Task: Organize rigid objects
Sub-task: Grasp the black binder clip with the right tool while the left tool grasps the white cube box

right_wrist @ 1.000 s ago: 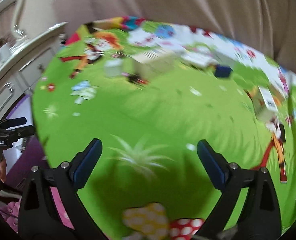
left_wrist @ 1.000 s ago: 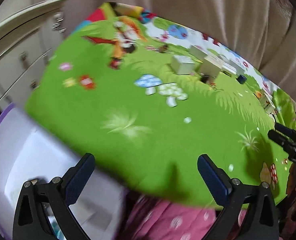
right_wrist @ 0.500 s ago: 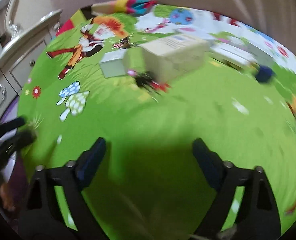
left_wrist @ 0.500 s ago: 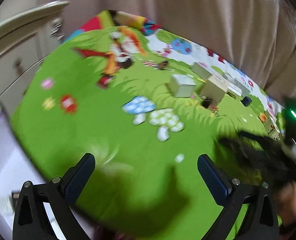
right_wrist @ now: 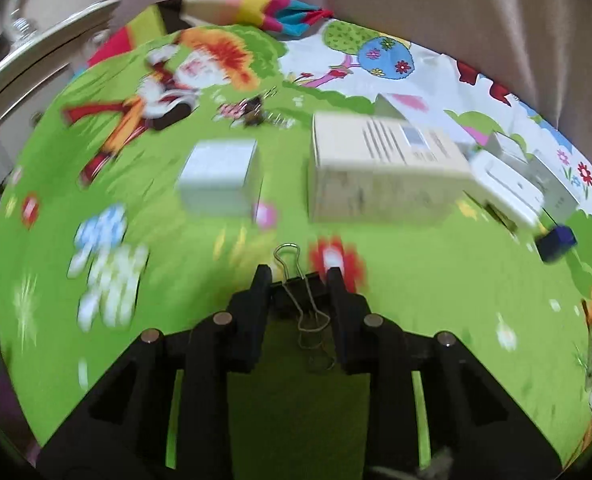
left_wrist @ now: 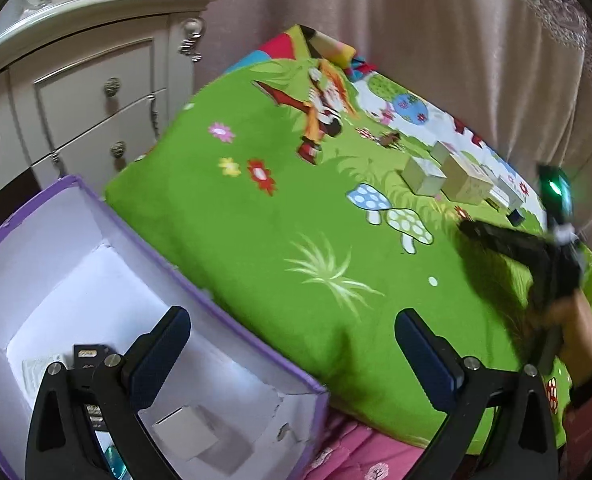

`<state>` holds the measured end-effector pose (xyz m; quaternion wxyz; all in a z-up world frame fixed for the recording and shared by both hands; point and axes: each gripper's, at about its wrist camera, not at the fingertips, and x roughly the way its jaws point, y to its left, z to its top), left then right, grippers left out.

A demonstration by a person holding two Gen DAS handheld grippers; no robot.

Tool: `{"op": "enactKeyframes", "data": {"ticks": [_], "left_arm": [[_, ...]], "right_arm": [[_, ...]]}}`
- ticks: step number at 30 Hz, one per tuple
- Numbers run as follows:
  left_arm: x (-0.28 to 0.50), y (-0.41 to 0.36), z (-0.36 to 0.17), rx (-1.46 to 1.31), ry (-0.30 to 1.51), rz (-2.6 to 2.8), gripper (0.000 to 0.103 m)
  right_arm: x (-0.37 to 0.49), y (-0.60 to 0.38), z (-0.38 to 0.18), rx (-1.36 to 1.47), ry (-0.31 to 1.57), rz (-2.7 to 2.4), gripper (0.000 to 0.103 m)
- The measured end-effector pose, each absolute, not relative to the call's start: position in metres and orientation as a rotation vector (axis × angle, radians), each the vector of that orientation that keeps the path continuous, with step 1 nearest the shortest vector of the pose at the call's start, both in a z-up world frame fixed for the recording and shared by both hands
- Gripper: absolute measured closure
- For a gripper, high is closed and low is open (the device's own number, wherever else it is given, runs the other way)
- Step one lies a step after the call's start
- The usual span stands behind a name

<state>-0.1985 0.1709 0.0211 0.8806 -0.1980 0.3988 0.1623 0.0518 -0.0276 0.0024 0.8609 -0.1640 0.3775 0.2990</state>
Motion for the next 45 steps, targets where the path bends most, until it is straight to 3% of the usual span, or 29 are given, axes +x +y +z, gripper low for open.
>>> {"op": "enactKeyframes", "data": {"ticks": [9, 20, 23, 24, 36, 38, 40, 45], "left_arm": [[-0.059, 0.115, 0.01, -0.315, 0.928, 0.208, 0.0], [0.074, 0.1, -0.002, -0.229, 0.958, 0.304, 0.002], [0.079, 0.1, -0.003, -0.176, 0.939, 0.325, 0.048], [0.075, 0.099, -0.001, -0.18, 0.941, 0.315, 0.053], [-0.019, 0.07, 0.0, -0.117, 0.911, 0.212, 0.051], [-0.021, 0.077, 0.001, -0.132, 0.913, 0.218, 0.046], [-0.025, 0.086, 0.0, -0.16, 0.905, 0.216, 0.033], [-0.054, 0.112, 0.002, -0.342, 0.822, 0.16, 0.03]], "right_arm": [[0.031, -0.122, 0.001, -0.289, 0.806, 0.539, 0.071], [0.03, -0.129, 0.001, -0.262, 0.814, 0.527, 0.07], [0.029, -0.129, 0.001, -0.263, 0.813, 0.528, 0.07], [0.03, -0.129, 0.001, -0.267, 0.812, 0.528, 0.07], [0.028, -0.127, 0.0, -0.287, 0.806, 0.519, 0.07], [0.028, -0.126, 0.0, -0.293, 0.805, 0.515, 0.07], [0.028, -0.127, 0.0, -0.289, 0.806, 0.515, 0.07], [0.029, -0.127, 0.0, -0.291, 0.806, 0.511, 0.069]]}}
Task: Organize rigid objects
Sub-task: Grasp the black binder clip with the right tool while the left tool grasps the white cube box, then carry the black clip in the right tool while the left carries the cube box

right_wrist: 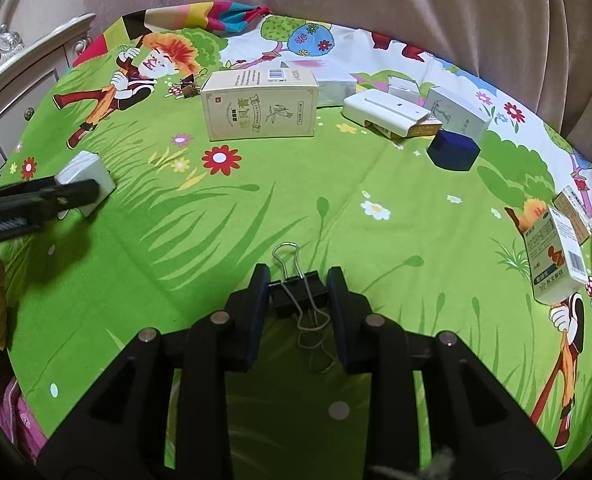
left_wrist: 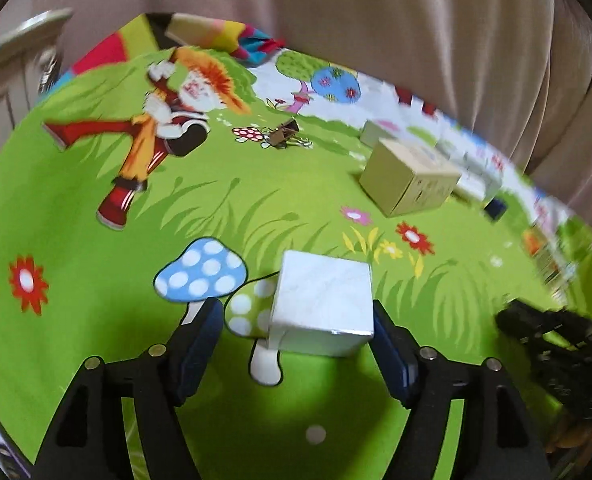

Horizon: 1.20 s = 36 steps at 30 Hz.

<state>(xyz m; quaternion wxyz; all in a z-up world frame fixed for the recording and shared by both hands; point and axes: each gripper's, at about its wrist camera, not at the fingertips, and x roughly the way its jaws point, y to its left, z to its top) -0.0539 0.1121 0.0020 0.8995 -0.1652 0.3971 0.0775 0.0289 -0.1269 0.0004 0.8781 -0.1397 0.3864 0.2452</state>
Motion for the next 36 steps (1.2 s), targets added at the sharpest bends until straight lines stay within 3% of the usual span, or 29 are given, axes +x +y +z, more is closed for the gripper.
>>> {"op": "enactKeyframes", "data": {"ticks": [5, 10, 18, 21, 22, 23, 24, 36], "left_arm": [[-0.044, 0.102, 0.003, -0.287, 0.858, 0.174, 0.025], [-0.028, 0.087, -0.002, -0.171, 0.899, 0.213, 0.022], [-0.026, 0.088, -0.005, -0.125, 0.909, 0.224, 0.021], [-0.024, 0.087, -0.006, -0.123, 0.911, 0.229, 0.02], [-0.024, 0.087, -0.005, -0.122, 0.911, 0.223, 0.027], [-0.024, 0.085, -0.004, -0.11, 0.898, 0.206, 0.041], [-0.026, 0.08, -0.002, -0.074, 0.89, 0.185, 0.058], [-0.073, 0.05, 0.01, -0.109, 0.91, 0.11, 0.058]], "right_arm": [[0.032, -0.131, 0.0, -0.259, 0.817, 0.511, 0.062], [0.035, -0.135, 0.0, -0.229, 0.831, 0.513, 0.041], [0.032, -0.135, -0.001, -0.238, 0.834, 0.501, 0.038], [0.03, -0.135, -0.001, -0.252, 0.829, 0.495, 0.042], [0.03, -0.135, -0.001, -0.253, 0.826, 0.497, 0.058], [0.029, -0.135, 0.001, -0.256, 0.819, 0.497, 0.07], [0.027, -0.134, 0.001, -0.272, 0.81, 0.495, 0.072], [-0.025, -0.164, 0.018, -0.169, 0.761, 0.453, 0.073]]}}
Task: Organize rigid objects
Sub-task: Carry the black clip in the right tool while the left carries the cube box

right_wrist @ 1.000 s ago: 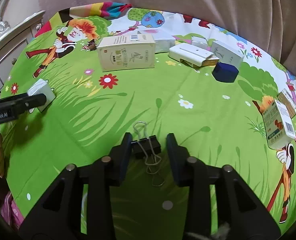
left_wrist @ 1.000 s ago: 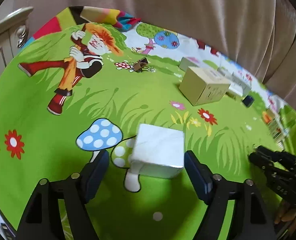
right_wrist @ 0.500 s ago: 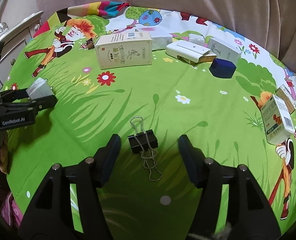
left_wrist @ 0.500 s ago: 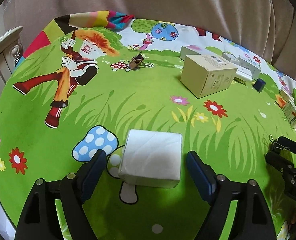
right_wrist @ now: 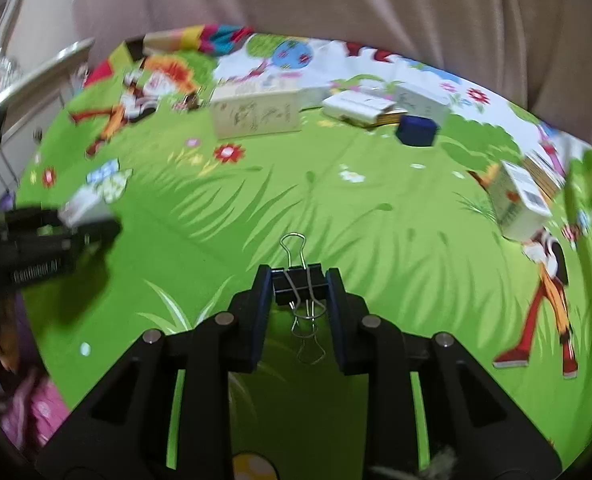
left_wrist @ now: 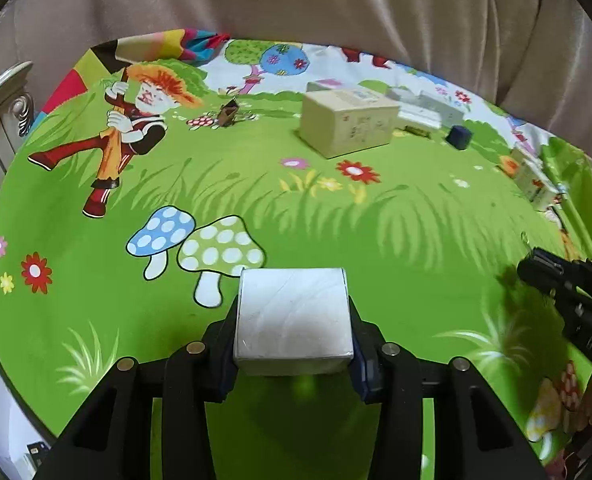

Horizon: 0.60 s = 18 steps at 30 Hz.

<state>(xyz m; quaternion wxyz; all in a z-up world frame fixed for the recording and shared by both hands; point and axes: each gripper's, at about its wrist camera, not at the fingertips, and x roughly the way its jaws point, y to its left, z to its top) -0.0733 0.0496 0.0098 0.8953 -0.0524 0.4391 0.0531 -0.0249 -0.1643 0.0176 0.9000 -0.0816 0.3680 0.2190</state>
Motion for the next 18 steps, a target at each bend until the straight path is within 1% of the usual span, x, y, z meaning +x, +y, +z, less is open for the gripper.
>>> {"op": "enactKeyframes", "data": {"ticks": [2, 4, 9, 11, 12, 15, 18], "left_arm": [[-0.079, 0.043, 0.027, -0.106, 0.861, 0.101, 0.058], [-0.088, 0.035, 0.057, -0.09, 0.764, 0.099, 0.058], [-0.126, 0.01, 0.134, -0.046, 0.473, 0.105, 0.058], [-0.137, 0.003, 0.154, -0.028, 0.386, 0.106, 0.058], [-0.146, -0.003, 0.163, -0.018, 0.335, 0.108, 0.058], [-0.158, -0.011, 0.179, -0.008, 0.254, 0.103, 0.058], [-0.166, -0.015, 0.188, -0.008, 0.202, 0.103, 0.058]], "right_arm": [[-0.032, -0.177, 0.033, -0.117, 0.716, 0.433, 0.072], [-0.046, -0.186, 0.057, -0.083, 0.62, 0.41, 0.073], [-0.095, -0.2, 0.129, -0.068, 0.311, 0.35, 0.073], [-0.121, -0.203, 0.158, -0.067, 0.169, 0.319, 0.073], [-0.134, -0.205, 0.17, -0.076, 0.097, 0.294, 0.072], [-0.166, -0.207, 0.195, -0.107, -0.067, 0.234, 0.072], [-0.187, -0.212, 0.209, -0.102, -0.168, 0.19, 0.072]]}}
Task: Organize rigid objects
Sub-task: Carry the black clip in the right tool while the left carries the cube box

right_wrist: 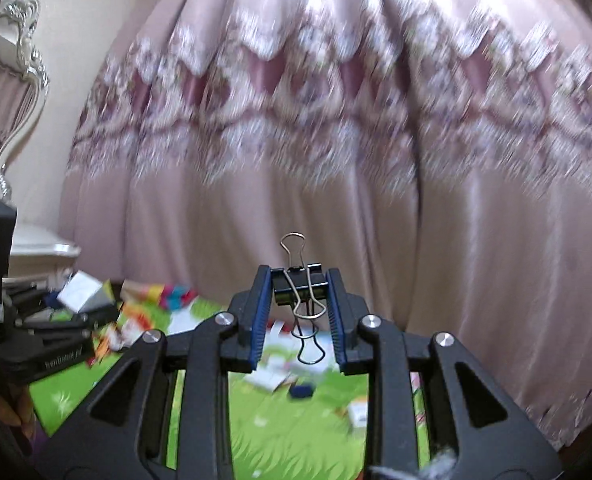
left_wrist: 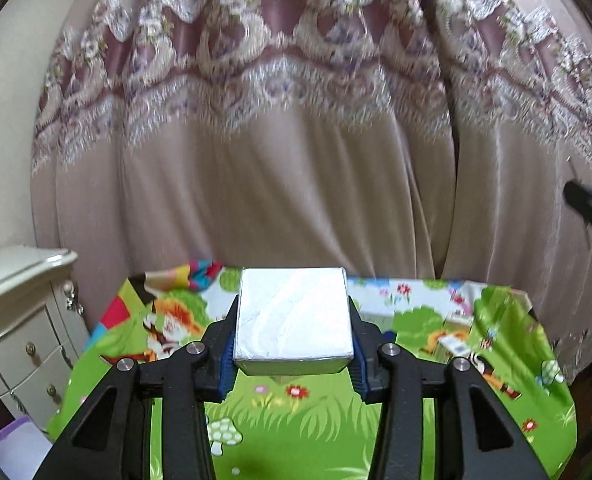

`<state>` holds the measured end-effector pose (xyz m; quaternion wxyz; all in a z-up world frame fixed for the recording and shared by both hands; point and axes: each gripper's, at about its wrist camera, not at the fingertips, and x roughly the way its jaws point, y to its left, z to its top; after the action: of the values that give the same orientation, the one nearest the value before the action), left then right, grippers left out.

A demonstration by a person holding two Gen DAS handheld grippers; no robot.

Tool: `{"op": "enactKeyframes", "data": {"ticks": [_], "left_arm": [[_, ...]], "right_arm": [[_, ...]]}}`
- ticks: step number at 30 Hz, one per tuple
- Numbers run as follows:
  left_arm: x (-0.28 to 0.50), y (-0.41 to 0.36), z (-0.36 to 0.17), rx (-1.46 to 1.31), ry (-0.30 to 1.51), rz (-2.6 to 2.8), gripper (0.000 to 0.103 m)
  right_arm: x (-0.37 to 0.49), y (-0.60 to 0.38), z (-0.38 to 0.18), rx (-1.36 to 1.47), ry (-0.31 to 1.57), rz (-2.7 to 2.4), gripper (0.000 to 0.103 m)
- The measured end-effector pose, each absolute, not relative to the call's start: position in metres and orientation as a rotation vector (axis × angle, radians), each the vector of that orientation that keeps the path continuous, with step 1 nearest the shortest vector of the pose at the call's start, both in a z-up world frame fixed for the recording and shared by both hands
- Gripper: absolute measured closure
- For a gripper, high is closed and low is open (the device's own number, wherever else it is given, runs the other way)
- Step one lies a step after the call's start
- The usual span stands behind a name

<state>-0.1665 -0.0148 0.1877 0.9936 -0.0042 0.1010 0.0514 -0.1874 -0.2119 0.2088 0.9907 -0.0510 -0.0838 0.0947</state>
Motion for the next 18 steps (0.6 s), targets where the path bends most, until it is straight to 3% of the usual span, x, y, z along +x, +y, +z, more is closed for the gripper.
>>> {"op": "enactKeyframes", "data": {"ticks": [10, 18], "left_arm": [[-0.198, -0.023, 0.209, 0.014, 0.072, 0.138, 0.058], [-0.214, -0.011, 0.214, -0.019, 0.008, 0.19, 0.058]], "right_arm": [[-0.226, -0.215, 0.226, -0.104, -0.309, 0.132, 0.072], [-0.23, -0.206, 0.225, -0.127, -0.307, 0.155, 0.072]]}}
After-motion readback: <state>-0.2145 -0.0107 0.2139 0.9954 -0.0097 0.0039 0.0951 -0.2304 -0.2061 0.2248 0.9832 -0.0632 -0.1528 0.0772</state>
